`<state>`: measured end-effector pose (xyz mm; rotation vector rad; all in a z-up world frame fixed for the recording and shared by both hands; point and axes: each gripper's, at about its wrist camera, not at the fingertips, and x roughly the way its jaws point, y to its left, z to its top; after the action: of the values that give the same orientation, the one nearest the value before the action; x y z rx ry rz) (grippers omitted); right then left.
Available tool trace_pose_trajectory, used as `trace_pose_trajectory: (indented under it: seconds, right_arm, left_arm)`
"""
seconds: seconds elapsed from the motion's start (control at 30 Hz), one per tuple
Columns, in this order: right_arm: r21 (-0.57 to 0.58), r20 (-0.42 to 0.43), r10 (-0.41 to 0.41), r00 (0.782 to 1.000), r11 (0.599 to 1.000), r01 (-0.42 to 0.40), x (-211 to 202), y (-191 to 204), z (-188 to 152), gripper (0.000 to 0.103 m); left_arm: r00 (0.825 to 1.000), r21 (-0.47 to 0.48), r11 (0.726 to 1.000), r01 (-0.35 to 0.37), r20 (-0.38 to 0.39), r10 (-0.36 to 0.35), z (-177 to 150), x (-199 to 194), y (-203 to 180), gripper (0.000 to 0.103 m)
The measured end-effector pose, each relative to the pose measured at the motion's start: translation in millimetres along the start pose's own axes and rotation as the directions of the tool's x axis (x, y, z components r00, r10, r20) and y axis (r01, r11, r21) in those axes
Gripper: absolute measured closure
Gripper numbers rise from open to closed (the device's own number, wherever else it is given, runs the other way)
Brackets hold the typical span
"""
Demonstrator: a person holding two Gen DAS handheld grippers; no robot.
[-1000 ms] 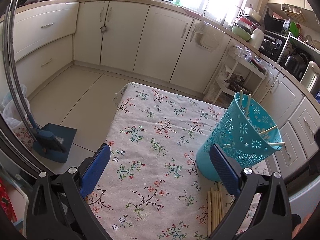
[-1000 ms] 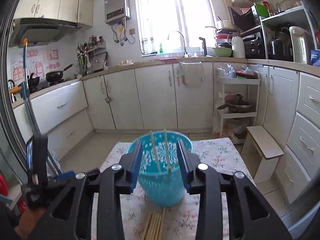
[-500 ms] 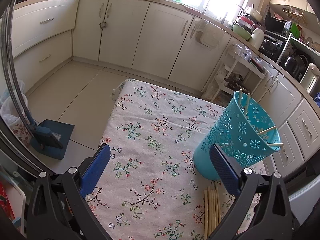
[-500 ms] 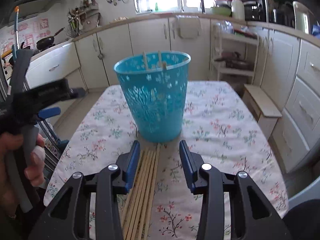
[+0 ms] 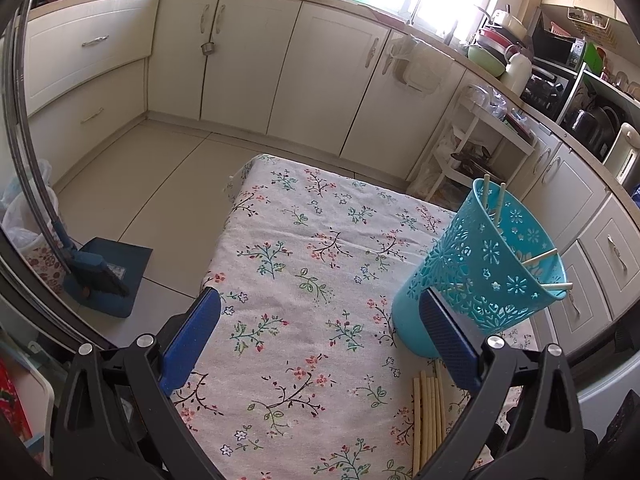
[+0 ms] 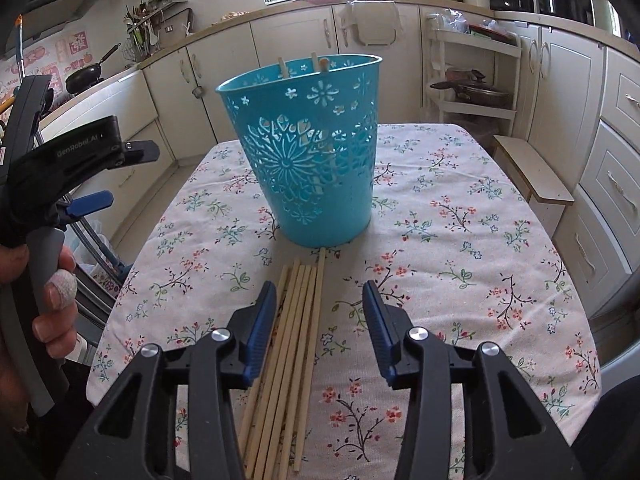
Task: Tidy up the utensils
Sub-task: 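Bring both open tools back toward the remaining chopsticks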
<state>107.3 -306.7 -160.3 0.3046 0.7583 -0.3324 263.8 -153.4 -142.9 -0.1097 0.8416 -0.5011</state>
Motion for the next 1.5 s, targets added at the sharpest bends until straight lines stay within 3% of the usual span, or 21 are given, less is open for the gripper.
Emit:
trace_pose_trajectory:
  seconds: [0.33, 0.63, 1.0, 1.5]
  right_arm:
    - [0.023, 0.004, 0.010, 1.000, 1.000, -0.011, -1, -8, -3, 0.059]
    - [0.086, -0.019, 0.035, 0.999, 0.996, -0.033, 5, -27, -7, 0.059]
    - [0.036, -0.091, 0.071, 0.993, 0.997, -0.068, 24, -20, -12, 0.059]
    - [-0.070, -0.124, -0.019, 0.992, 0.997, 0.011, 56, -10, -6, 0.065]
  left_arm:
    - [1.000, 0.028, 0.999, -0.017, -0.009, 0.018, -4, 3, -2, 0.007]
    - [0.995, 0.106, 0.991, -0.076, -0.055, 0.082, -15, 20, -8, 0.007]
    - [0.985, 0.147, 0.986, -0.080, -0.138, 0.100, -31, 39, -7, 0.007]
    - [0.980, 0.249, 0.968, -0.039, -0.181, 0.086, -45, 47, -31, 0.007]
